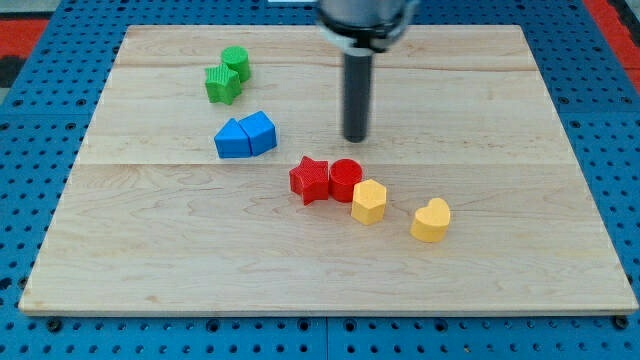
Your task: Push the red circle into the red star
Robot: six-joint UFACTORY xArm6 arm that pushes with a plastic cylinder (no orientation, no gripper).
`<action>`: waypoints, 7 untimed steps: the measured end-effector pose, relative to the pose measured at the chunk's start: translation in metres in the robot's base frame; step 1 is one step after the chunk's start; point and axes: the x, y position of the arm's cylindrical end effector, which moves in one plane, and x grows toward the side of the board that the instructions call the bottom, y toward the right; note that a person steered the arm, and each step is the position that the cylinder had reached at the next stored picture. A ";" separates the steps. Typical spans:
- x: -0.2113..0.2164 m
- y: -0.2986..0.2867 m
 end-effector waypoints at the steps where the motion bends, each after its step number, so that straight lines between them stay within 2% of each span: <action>1: 0.038 0.009; 2: 0.048 0.009; 3: 0.072 -0.035; 4: 0.072 -0.057; 7: 0.097 -0.045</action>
